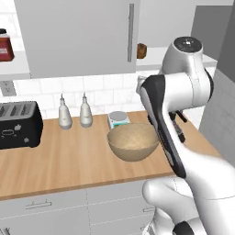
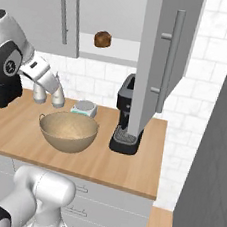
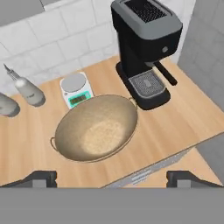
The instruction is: Open the cabinet, pick up the bread from the cabinet and place it in the basket. Then move the basket to the dining counter.
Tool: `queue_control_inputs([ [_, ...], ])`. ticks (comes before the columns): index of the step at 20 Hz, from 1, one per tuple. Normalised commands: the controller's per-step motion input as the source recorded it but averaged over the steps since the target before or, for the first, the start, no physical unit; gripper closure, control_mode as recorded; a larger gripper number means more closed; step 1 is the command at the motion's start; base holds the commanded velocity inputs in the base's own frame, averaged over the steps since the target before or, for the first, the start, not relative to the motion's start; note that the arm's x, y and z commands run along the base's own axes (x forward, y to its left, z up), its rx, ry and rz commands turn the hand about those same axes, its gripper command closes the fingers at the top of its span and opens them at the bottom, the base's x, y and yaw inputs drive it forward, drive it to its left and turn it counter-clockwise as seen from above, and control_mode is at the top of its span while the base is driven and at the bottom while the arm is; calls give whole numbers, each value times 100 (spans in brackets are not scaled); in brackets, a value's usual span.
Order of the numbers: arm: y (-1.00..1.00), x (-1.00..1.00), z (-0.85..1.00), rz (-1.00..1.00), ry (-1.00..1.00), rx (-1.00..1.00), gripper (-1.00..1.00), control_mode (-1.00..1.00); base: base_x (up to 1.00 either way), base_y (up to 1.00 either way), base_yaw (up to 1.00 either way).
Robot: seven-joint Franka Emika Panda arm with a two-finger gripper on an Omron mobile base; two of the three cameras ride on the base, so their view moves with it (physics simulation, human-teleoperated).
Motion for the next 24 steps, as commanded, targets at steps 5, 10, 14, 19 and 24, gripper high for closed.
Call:
queue_control_inputs([
  [5,18,64,96,-2,-57,0,-100,-100,0,0,0],
  [10,18,100,72,8,-36,-1,-100,-100,0,0,0],
  [14,68,47,80,8,-16,-4,-100,-100,0,0,0],
  [19,8,28,23,0,-3,-23,-100,-100,0,0,0],
  [24,0,63,2,0,3,-37,-100,-100,0,0,0],
])
